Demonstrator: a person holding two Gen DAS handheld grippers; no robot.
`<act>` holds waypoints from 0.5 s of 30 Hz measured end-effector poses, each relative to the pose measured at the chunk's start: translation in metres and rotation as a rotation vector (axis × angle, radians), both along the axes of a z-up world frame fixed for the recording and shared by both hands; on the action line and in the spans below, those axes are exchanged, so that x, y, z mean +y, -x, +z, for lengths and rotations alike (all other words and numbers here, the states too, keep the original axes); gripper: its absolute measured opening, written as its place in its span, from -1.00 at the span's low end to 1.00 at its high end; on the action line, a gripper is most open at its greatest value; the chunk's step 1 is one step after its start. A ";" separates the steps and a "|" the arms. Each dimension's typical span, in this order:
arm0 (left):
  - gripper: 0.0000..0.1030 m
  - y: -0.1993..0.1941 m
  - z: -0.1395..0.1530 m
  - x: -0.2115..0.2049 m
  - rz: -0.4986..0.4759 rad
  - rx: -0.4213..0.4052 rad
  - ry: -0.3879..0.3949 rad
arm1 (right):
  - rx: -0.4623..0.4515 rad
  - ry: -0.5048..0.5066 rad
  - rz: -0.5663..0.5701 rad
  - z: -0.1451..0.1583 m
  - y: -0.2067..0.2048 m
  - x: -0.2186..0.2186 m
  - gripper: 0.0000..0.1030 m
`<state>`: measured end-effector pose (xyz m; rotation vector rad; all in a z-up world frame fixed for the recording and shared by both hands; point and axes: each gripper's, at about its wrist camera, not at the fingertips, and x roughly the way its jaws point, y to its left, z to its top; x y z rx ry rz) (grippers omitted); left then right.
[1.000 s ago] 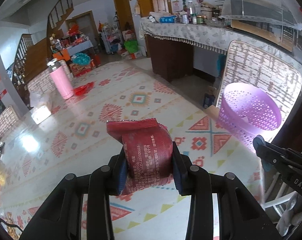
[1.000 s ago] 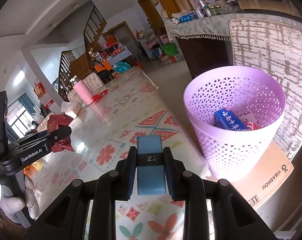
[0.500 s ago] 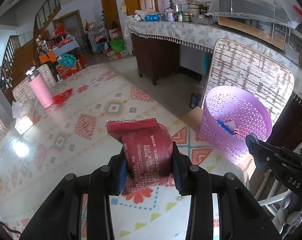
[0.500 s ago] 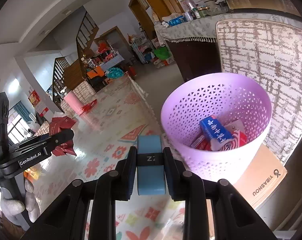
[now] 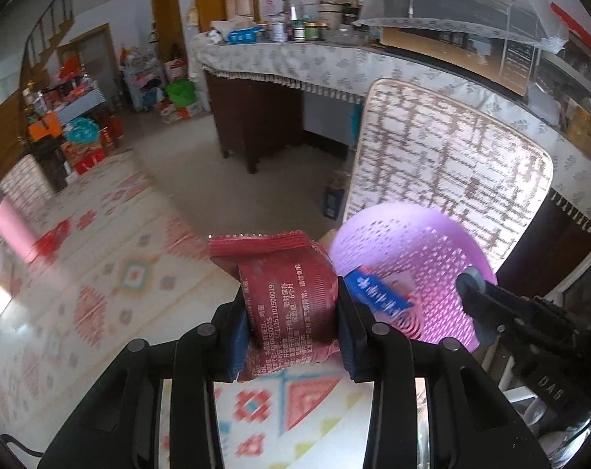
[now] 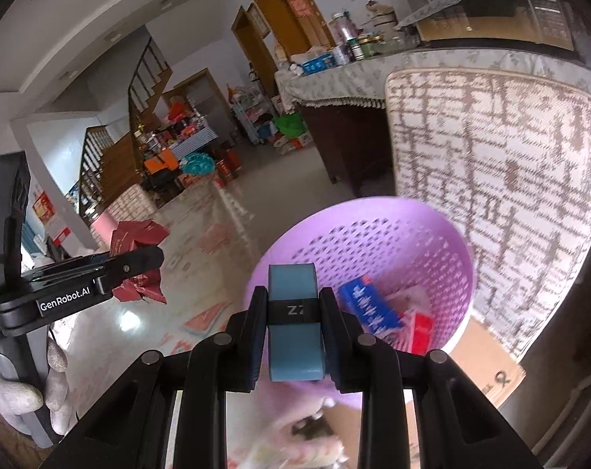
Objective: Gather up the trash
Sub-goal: 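Open both tools over the basket, dropping the wrapper and packet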
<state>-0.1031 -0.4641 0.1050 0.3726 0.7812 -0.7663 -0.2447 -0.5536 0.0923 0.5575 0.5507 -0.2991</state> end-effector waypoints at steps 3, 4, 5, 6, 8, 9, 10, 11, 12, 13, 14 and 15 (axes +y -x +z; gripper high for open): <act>-0.29 -0.003 -0.003 -0.021 -0.041 0.039 0.009 | 0.011 -0.010 -0.023 -0.003 -0.002 -0.015 -0.44; -0.29 -0.004 -0.005 -0.031 -0.059 0.057 0.013 | 0.015 -0.015 -0.028 -0.004 -0.003 -0.019 -0.44; -0.29 -0.005 -0.006 -0.039 -0.073 0.069 0.019 | 0.020 -0.020 -0.036 -0.006 -0.005 -0.024 -0.44; -0.29 -0.005 -0.007 -0.046 -0.087 0.077 0.028 | 0.024 -0.023 -0.040 -0.008 -0.006 -0.028 -0.42; 0.01 -0.005 -0.008 -0.056 -0.110 0.075 0.036 | 0.034 -0.030 -0.053 -0.013 -0.011 -0.037 -0.41; 0.17 -0.004 -0.007 -0.059 -0.108 0.063 0.036 | 0.041 -0.035 -0.063 -0.015 -0.011 -0.042 -0.36; 0.42 -0.003 -0.006 -0.059 -0.104 0.056 0.040 | 0.047 -0.048 -0.075 -0.018 -0.011 -0.046 -0.30; 0.49 -0.002 -0.004 -0.058 -0.101 0.050 0.055 | 0.042 -0.060 -0.081 -0.020 -0.010 -0.048 -0.18; 0.49 -0.001 -0.003 -0.055 -0.102 0.049 0.064 | 0.036 -0.067 -0.086 -0.022 -0.008 -0.049 -0.08; 0.50 0.000 -0.002 -0.052 -0.103 0.047 0.061 | 0.033 -0.071 -0.091 -0.023 -0.007 -0.049 -0.04; 0.50 0.002 -0.002 -0.049 -0.104 0.045 0.055 | 0.031 -0.076 -0.097 -0.024 -0.004 -0.048 -0.01; 0.50 0.003 -0.001 -0.043 -0.102 0.041 0.048 | 0.029 -0.083 -0.101 -0.025 -0.002 -0.046 -0.01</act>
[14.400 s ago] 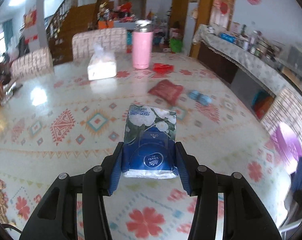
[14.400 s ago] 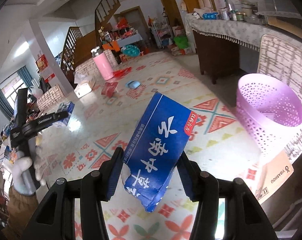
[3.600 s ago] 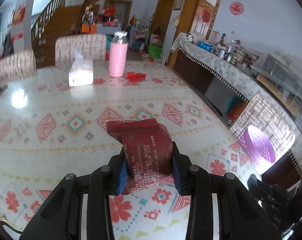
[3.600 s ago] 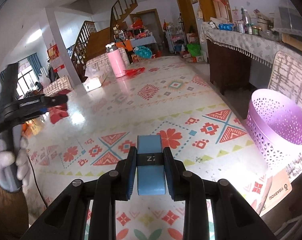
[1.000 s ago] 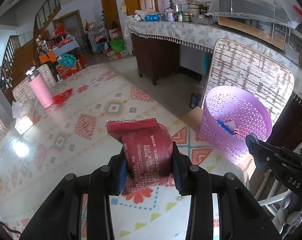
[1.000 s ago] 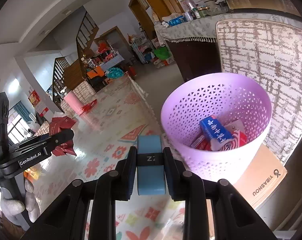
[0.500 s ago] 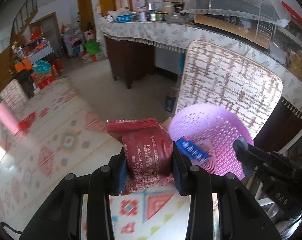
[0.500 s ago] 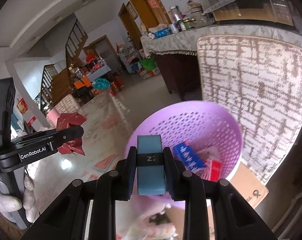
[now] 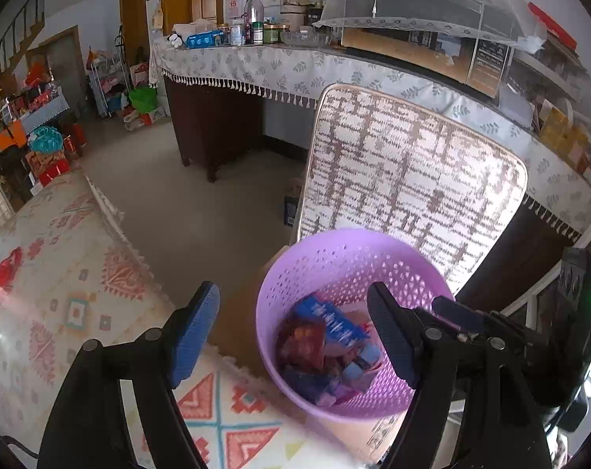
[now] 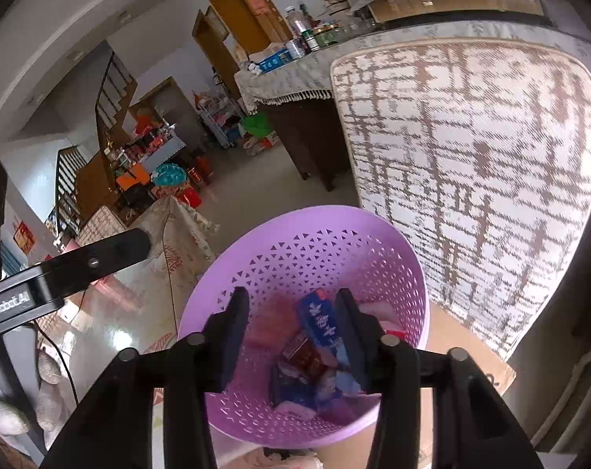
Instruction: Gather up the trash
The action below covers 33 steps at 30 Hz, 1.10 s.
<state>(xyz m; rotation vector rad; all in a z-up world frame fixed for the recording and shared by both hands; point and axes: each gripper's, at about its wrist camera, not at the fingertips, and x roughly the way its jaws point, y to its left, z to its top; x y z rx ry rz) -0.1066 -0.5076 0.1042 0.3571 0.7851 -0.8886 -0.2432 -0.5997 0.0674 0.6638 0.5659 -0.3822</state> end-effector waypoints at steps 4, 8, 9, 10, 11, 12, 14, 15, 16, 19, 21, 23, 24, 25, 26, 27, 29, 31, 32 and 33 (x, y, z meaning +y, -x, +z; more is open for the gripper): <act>0.50 0.011 0.009 0.028 0.010 -0.002 0.017 | -0.017 -0.016 -0.013 0.001 0.013 0.010 -0.01; 0.50 0.023 0.019 0.063 0.031 0.021 0.056 | -0.041 -0.015 -0.034 0.007 0.030 0.027 0.15; 0.50 0.027 0.022 0.073 0.037 0.023 0.068 | -0.043 -0.015 -0.035 0.009 0.033 0.031 0.17; 0.50 0.032 0.027 0.085 0.046 0.021 0.083 | -0.044 -0.013 -0.034 0.010 0.036 0.035 0.17; 0.50 0.035 0.030 0.093 0.053 0.017 0.094 | -0.043 -0.007 -0.032 0.012 0.038 0.041 0.17; 0.51 0.040 0.034 0.105 0.065 0.007 0.111 | -0.041 0.000 -0.030 0.013 0.042 0.047 0.17; 0.53 0.051 0.043 0.126 0.094 -0.027 0.138 | -0.038 0.014 -0.027 0.016 0.046 0.059 0.17; 0.55 0.055 0.046 0.134 0.105 -0.040 0.147 | -0.039 0.019 -0.026 0.017 0.049 0.067 0.17; 0.60 0.059 0.050 0.144 0.119 -0.058 0.160 | -0.038 0.023 -0.026 0.018 0.051 0.073 0.17; 0.70 0.077 0.062 0.177 0.179 -0.137 0.197 | -0.036 0.029 -0.018 0.020 0.056 0.091 0.21; 0.83 0.091 0.072 0.201 0.236 -0.221 0.225 | -0.036 0.037 -0.008 0.022 0.058 0.104 0.25; 1.00 0.106 0.080 0.225 0.298 -0.304 0.256 | -0.033 0.054 0.005 0.025 0.061 0.118 0.25; 1.00 0.113 0.083 0.234 0.321 -0.336 0.269 | -0.033 0.062 0.009 0.026 0.063 0.123 0.26; 1.00 0.119 0.085 0.242 0.340 -0.361 0.278 | -0.032 0.074 0.014 0.028 0.064 0.131 0.26; 1.00 0.126 0.087 0.251 0.364 -0.390 0.286 | -0.031 0.086 0.019 0.029 0.066 0.138 0.26; 1.00 0.132 0.088 0.260 0.390 -0.418 0.293 | -0.030 0.097 0.024 0.030 0.068 0.144 0.28; 1.00 0.142 0.086 0.275 0.434 -0.460 0.306 | -0.029 0.121 0.032 0.032 0.072 0.156 0.36; 1.00 0.150 0.080 0.287 0.460 -0.479 0.322 | -0.027 0.148 0.041 0.034 0.077 0.170 0.40; 1.00 0.153 0.075 0.292 0.469 -0.477 0.329 | -0.023 0.159 0.044 0.033 0.078 0.175 0.41; 1.00 0.155 0.071 0.295 0.473 -0.472 0.335 | -0.015 0.175 0.046 0.033 0.080 0.180 0.41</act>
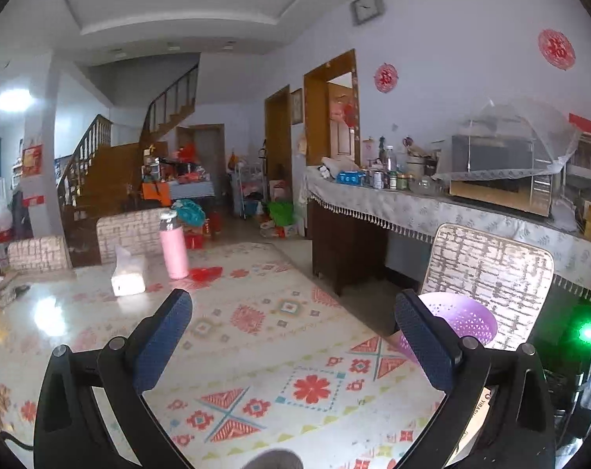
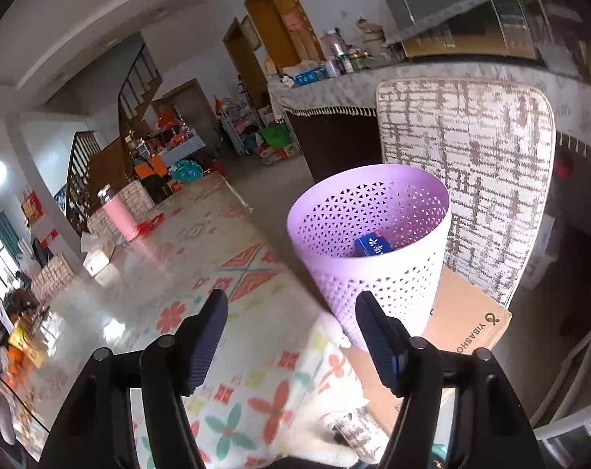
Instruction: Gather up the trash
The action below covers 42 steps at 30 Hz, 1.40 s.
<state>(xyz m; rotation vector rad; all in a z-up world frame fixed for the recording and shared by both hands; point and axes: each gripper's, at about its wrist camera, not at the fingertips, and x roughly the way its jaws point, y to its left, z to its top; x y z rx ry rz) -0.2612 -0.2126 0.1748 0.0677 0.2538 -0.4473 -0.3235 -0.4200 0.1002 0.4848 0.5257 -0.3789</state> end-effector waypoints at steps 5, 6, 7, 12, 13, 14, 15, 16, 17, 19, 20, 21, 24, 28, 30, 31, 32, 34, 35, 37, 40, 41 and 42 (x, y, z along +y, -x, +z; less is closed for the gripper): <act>1.00 0.009 -0.025 0.002 -0.019 0.013 -0.004 | 0.069 0.065 -0.013 -0.010 0.009 0.016 0.47; 1.00 0.010 -0.029 0.000 -0.017 0.011 -0.016 | 0.080 0.066 -0.015 -0.012 0.011 0.018 0.47; 1.00 0.011 -0.033 -0.003 -0.015 0.012 -0.031 | 0.087 0.065 -0.018 -0.014 0.014 0.018 0.47; 1.00 0.012 -0.048 -0.014 -0.072 0.073 -0.068 | 0.109 0.054 -0.047 -0.021 0.023 0.012 0.48; 1.00 0.011 -0.051 -0.017 -0.081 0.091 -0.074 | 0.114 0.051 -0.053 -0.023 0.025 0.011 0.48; 1.00 0.010 -0.055 -0.020 -0.085 0.109 -0.083 | 0.116 0.048 -0.056 -0.024 0.025 0.009 0.48; 1.00 0.009 -0.060 -0.024 -0.088 0.128 -0.094 | 0.118 0.046 -0.057 -0.024 0.026 0.010 0.48; 1.00 0.009 -0.064 -0.027 -0.094 0.146 -0.104 | 0.119 0.046 -0.057 -0.024 0.026 0.010 0.48; 1.00 0.008 -0.067 -0.030 -0.102 0.162 -0.111 | 0.122 0.049 -0.056 -0.025 0.026 0.010 0.48; 1.00 0.008 -0.074 -0.035 -0.115 0.191 -0.125 | 0.129 0.063 -0.054 -0.026 0.024 0.012 0.48; 1.00 0.007 -0.078 -0.039 -0.119 0.209 -0.137 | 0.136 0.073 -0.055 -0.026 0.024 0.013 0.48; 1.00 0.006 -0.081 -0.041 -0.122 0.219 -0.144 | 0.142 0.083 -0.056 -0.027 0.023 0.014 0.49; 1.00 0.004 -0.090 -0.050 -0.130 0.253 -0.173 | 0.162 0.103 -0.057 -0.030 0.022 0.015 0.51; 1.00 0.003 -0.098 -0.056 -0.140 0.284 -0.198 | 0.183 0.110 -0.056 -0.034 0.020 0.014 0.51; 1.00 0.002 -0.102 -0.058 -0.147 0.301 -0.206 | 0.188 0.107 -0.054 -0.036 0.020 0.013 0.51; 1.00 0.001 -0.103 -0.059 -0.148 0.309 -0.210 | 0.190 0.105 -0.054 -0.037 0.020 0.013 0.51; 1.00 0.000 -0.104 -0.060 -0.149 0.314 -0.213 | 0.191 0.105 -0.054 -0.037 0.020 0.012 0.52; 1.00 -0.001 -0.105 -0.062 -0.148 0.324 -0.220 | 0.193 0.103 -0.055 -0.038 0.020 0.012 0.52; 1.00 -0.002 -0.107 -0.063 -0.146 0.329 -0.225 | 0.194 0.101 -0.056 -0.039 0.020 0.011 0.52; 1.00 -0.003 -0.109 -0.065 -0.144 0.340 -0.233 | 0.195 0.097 -0.059 -0.039 0.020 0.011 0.52; 1.00 -0.003 -0.111 -0.067 -0.142 0.347 -0.246 | 0.194 0.087 -0.058 -0.040 0.021 0.010 0.52; 1.00 -0.003 -0.111 -0.068 -0.141 0.347 -0.250 | 0.193 0.085 -0.058 -0.040 0.022 0.010 0.52; 1.00 -0.002 -0.112 -0.069 -0.140 0.348 -0.255 | 0.193 0.085 -0.059 -0.040 0.022 0.009 0.53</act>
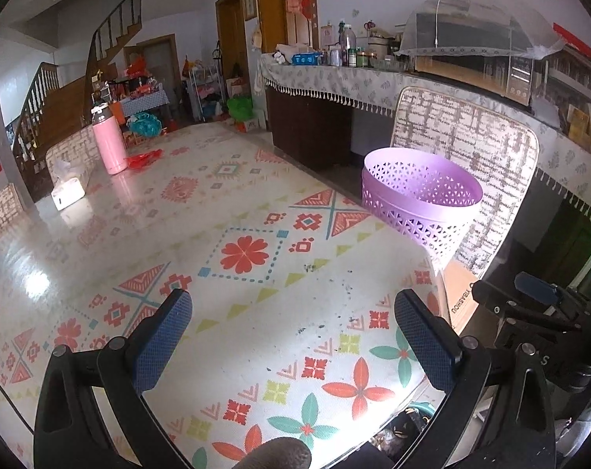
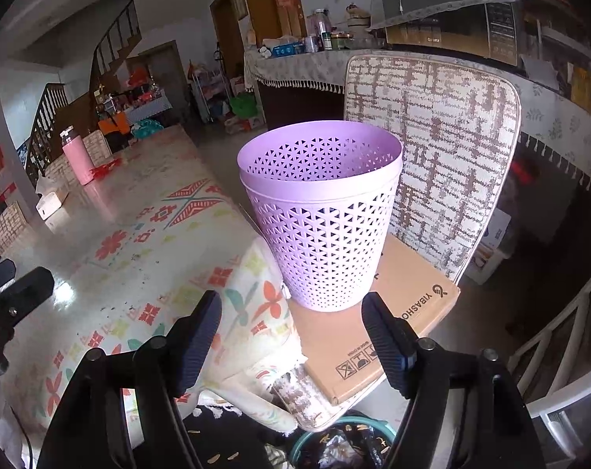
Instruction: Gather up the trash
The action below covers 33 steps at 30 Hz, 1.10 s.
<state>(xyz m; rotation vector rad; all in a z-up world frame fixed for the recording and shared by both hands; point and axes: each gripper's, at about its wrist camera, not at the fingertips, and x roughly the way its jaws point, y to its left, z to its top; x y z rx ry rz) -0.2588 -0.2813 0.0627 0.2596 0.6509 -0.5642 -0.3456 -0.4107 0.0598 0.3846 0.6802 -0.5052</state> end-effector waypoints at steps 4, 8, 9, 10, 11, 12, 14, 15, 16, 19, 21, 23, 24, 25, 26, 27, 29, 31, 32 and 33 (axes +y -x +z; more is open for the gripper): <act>1.00 0.001 -0.002 -0.002 -0.003 0.007 -0.011 | 0.001 -0.005 -0.001 -0.001 0.001 -0.001 0.53; 1.00 0.001 -0.002 -0.003 -0.007 0.011 -0.016 | -0.002 -0.021 0.001 -0.001 0.002 -0.002 0.54; 1.00 0.001 -0.002 -0.003 -0.009 0.013 -0.016 | -0.002 -0.019 0.001 -0.001 0.001 -0.002 0.54; 1.00 0.001 -0.003 -0.003 -0.010 0.014 -0.017 | -0.002 -0.020 0.000 -0.002 0.002 -0.002 0.54; 1.00 0.001 -0.003 -0.003 -0.011 0.015 -0.018 | -0.001 -0.021 -0.001 -0.002 0.002 -0.002 0.54; 1.00 0.001 -0.003 -0.003 -0.012 0.017 -0.019 | -0.001 -0.022 -0.001 -0.002 0.002 -0.002 0.54; 1.00 0.001 -0.004 -0.004 -0.013 0.020 -0.021 | 0.000 -0.023 -0.002 -0.002 0.002 -0.003 0.54; 1.00 0.001 -0.004 -0.004 -0.014 0.022 -0.022 | 0.000 -0.023 -0.002 -0.002 0.003 -0.002 0.54; 1.00 0.001 -0.005 -0.004 -0.015 0.024 -0.022 | 0.000 -0.023 -0.002 -0.002 0.002 -0.003 0.54; 1.00 0.001 -0.006 -0.005 -0.017 0.030 -0.025 | 0.003 -0.023 -0.002 -0.003 0.003 -0.003 0.54; 1.00 0.000 -0.006 -0.005 -0.018 0.034 -0.026 | 0.005 -0.024 -0.002 -0.004 0.003 -0.003 0.55; 1.00 0.000 -0.006 -0.005 -0.019 0.038 -0.025 | 0.005 -0.024 -0.003 -0.004 0.004 -0.003 0.55; 1.00 0.000 -0.007 -0.006 -0.019 0.038 -0.026 | 0.005 -0.024 -0.003 -0.004 0.004 -0.003 0.55; 1.00 0.000 -0.007 -0.006 -0.018 0.038 -0.027 | 0.005 -0.023 -0.003 -0.004 0.004 -0.003 0.55; 1.00 0.000 -0.006 -0.006 -0.018 0.037 -0.026 | 0.004 -0.023 -0.003 -0.004 0.004 -0.003 0.55; 1.00 0.000 -0.006 -0.006 -0.018 0.037 -0.026 | 0.004 -0.023 -0.002 -0.004 0.004 -0.003 0.55; 1.00 0.000 -0.007 -0.006 -0.018 0.036 -0.027 | 0.004 -0.024 -0.002 -0.004 0.003 -0.003 0.55; 1.00 0.000 -0.006 -0.006 -0.019 0.038 -0.025 | 0.005 -0.024 -0.002 -0.004 0.003 -0.003 0.55; 1.00 0.000 -0.007 -0.006 -0.019 0.037 -0.026 | 0.006 -0.025 -0.002 -0.004 0.004 -0.003 0.55; 1.00 0.000 -0.006 -0.006 -0.018 0.036 -0.027 | 0.006 -0.025 -0.002 -0.004 0.004 -0.003 0.55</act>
